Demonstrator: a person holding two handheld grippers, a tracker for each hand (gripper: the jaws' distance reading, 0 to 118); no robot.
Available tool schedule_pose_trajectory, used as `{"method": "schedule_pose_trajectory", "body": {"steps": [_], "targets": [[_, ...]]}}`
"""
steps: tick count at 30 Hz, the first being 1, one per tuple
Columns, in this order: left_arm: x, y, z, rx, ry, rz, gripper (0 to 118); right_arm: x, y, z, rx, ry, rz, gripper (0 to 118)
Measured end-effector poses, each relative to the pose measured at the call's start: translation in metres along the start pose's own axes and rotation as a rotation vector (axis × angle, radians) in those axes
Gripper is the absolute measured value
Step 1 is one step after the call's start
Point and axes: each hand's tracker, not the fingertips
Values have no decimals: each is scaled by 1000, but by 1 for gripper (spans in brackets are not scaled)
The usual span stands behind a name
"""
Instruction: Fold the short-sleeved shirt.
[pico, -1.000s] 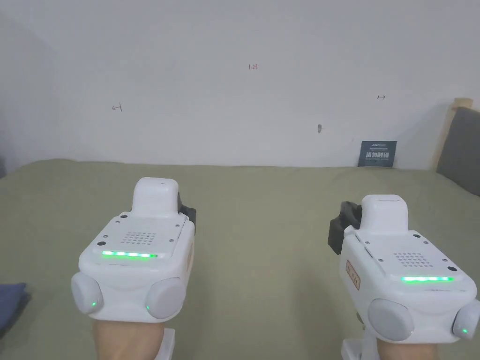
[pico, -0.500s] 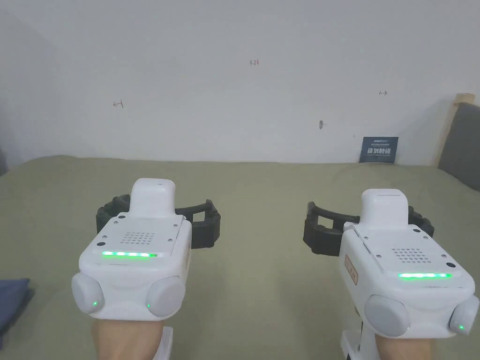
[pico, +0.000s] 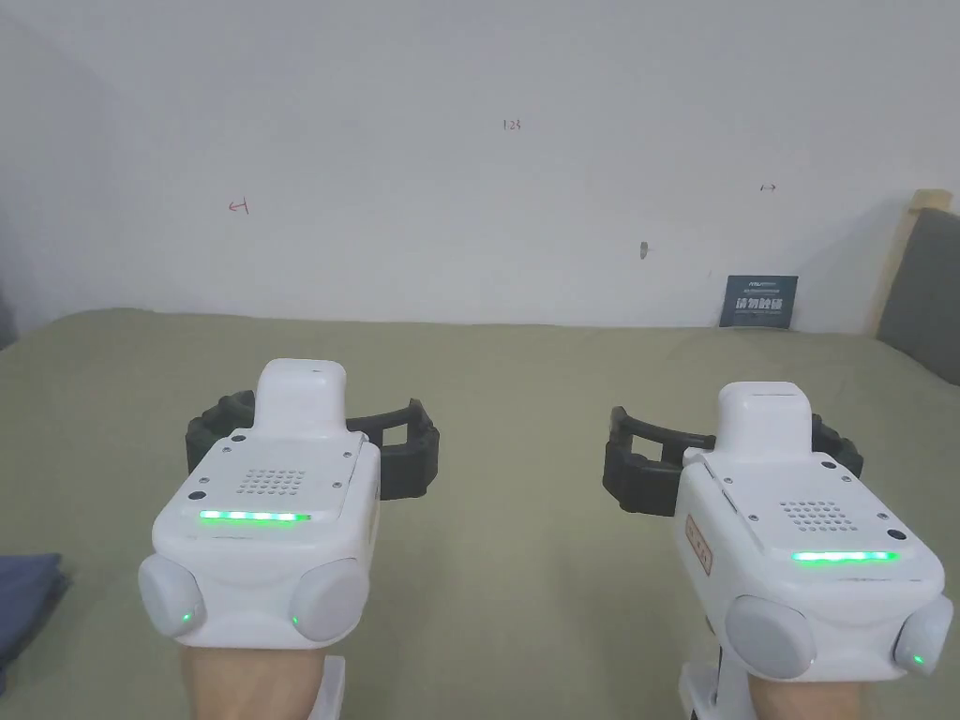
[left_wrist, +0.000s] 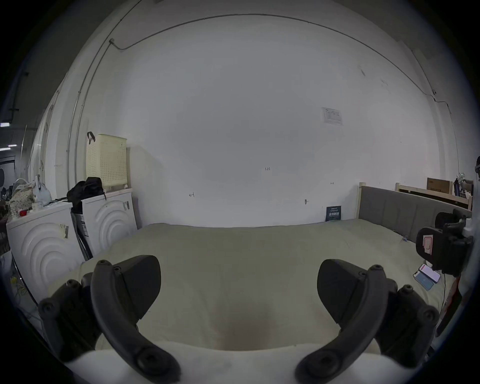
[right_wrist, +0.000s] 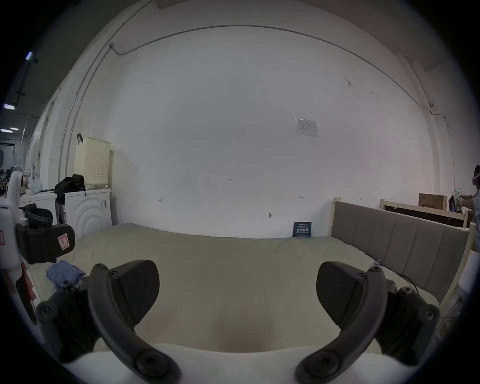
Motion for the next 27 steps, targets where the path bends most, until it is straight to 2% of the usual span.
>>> {"method": "schedule_pose_trajectory", "body": {"steps": [27], "targets": [[2, -3, 1, -22, -8, -3, 118, 1, -1, 0, -5, 8, -3, 118]]}}
